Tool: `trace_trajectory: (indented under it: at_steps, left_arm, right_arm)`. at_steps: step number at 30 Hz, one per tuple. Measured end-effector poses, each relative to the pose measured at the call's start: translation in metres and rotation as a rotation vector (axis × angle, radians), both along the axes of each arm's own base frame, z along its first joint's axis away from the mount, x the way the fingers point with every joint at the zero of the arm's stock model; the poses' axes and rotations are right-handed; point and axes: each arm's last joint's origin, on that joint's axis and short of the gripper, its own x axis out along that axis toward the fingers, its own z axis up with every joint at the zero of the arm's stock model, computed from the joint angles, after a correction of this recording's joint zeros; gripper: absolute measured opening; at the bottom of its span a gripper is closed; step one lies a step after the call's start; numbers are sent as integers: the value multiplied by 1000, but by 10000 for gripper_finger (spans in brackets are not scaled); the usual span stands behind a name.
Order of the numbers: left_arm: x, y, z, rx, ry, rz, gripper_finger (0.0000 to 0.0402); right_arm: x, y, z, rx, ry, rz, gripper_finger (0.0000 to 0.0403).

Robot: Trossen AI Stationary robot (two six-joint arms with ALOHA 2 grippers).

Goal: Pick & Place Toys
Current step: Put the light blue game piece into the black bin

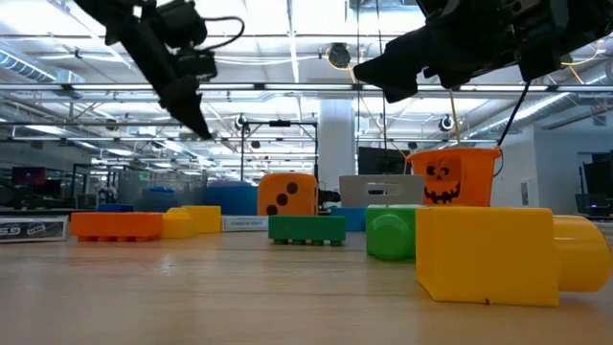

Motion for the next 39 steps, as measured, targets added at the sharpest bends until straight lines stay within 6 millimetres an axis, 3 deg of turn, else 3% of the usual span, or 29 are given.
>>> trace_trajectory:
  at_steps: [18,34,39]
  left_arm:
    - [-32,15,-61,-101,0,136,154]
    - [-32,14,-67,-105,-25,144,155]
    - [-32,14,-67,-119,-35,128,178]
  right_arm:
    - [0,0,0,0,-1,0,224]
    - [0,0,0,0,-1,0,224]
    - [0,0,0,0,-1,0,224]
